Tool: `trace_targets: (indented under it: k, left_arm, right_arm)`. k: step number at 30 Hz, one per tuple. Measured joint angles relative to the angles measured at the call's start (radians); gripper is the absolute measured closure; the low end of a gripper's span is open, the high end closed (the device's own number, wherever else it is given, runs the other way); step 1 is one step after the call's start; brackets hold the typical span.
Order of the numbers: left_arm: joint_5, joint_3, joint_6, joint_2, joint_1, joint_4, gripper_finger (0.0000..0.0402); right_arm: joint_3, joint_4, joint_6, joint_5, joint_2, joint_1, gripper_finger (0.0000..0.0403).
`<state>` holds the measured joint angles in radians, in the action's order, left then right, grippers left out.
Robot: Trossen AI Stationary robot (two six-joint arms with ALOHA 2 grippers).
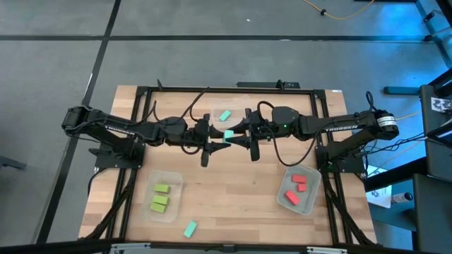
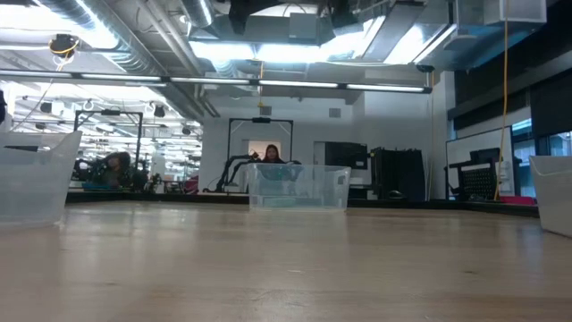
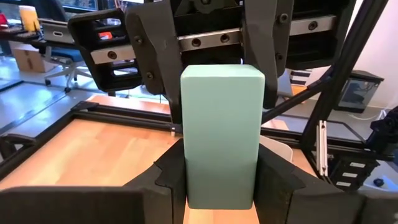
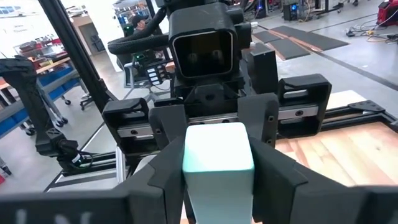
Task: Sort & place blocks by color
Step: Put the top blue block into the top transparent bin
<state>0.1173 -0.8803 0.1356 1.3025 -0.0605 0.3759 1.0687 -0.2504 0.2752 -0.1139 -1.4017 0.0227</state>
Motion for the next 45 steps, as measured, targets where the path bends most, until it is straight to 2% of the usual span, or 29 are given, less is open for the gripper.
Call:
trace_targets:
  k: [2,9,13,19,29,45]
  left_arm:
    - [0.001,0.0,0.0,0.0,0.0,0.0,0.0276]
    - [0.012,0.0,-0.011,-0.027,0.004,-0.016,0.0197]
    - [0.023,0.0,0.004,-0.111,0.028,-0.16,0.0175]
    - [0.03,0.0,0.008,-0.261,0.043,-0.35,0.0172]
    - [0.071,0.0,-0.027,-0.475,0.043,-0.36,0.0172]
    - [0.083,0.002,-0.034,-0.489,0.043,-0.357,0.0172]
  right_arm:
    - [0.0,0.0,0.0,-0.001,0.0,0.0,0.0259]
    - [0.0,0.026,-0.015,-0.005,0.021,0.0,0.026]
    - [0.0,0.109,-0.024,-0.001,0.058,-0.016,0.026]
    - [0.0,0.142,-0.045,0.004,0.087,-0.034,0.026]
    - [0.0,0.19,-0.072,0.013,0.087,-0.072,0.0262]
    - [0.0,0.191,-0.071,0.007,0.087,-0.077,0.0262]
